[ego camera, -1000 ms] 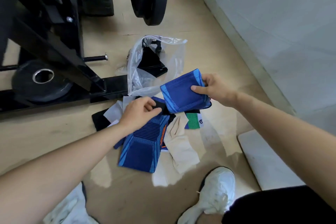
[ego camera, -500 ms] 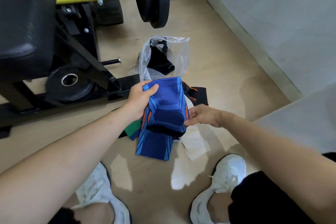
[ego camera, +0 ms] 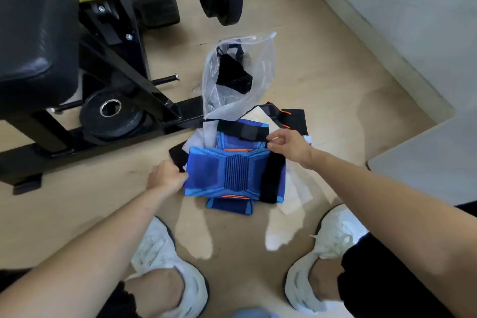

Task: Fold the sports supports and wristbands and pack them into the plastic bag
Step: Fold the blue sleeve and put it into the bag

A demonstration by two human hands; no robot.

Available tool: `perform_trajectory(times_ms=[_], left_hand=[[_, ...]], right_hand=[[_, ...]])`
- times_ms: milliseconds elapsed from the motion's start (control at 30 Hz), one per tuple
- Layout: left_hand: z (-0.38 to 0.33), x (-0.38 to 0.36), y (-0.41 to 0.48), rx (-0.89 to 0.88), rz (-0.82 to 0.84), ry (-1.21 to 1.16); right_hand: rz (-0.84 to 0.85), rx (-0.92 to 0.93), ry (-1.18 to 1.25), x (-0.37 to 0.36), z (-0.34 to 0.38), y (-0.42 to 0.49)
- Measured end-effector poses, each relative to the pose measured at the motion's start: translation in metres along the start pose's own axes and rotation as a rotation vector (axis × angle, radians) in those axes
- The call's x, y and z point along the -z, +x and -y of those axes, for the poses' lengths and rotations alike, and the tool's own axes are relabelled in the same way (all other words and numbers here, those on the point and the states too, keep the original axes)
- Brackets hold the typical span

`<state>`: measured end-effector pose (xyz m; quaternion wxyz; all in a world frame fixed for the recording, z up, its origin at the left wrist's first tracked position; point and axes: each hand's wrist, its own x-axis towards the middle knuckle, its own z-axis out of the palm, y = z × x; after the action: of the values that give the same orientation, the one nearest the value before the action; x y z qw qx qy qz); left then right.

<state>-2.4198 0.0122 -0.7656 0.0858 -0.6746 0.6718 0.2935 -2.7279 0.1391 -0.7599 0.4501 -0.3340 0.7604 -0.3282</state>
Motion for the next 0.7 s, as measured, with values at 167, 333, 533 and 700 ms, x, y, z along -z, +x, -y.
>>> perform_trajectory(times_ms=[167,333,533,700], left_hand=[[-0.009,-0.046,-0.012,-0.300,0.109,-0.058],[-0.041,-0.080,-0.015,-0.600,0.215,-0.067],[-0.057,-0.097,-0.002,-0.656,0.255,0.110],[-0.060,-0.089,0.013,-0.709,0.106,0.158]], right_hand=[[-0.050,-0.136,-0.154,0.000,-0.043,-0.013],[-0.092,-0.319,-0.102,-0.023,-0.085,-0.025],[-0.199,-0.335,0.035,-0.050,-0.095,-0.032],[-0.108,-0.201,0.252,-0.048,-0.086,-0.029]])
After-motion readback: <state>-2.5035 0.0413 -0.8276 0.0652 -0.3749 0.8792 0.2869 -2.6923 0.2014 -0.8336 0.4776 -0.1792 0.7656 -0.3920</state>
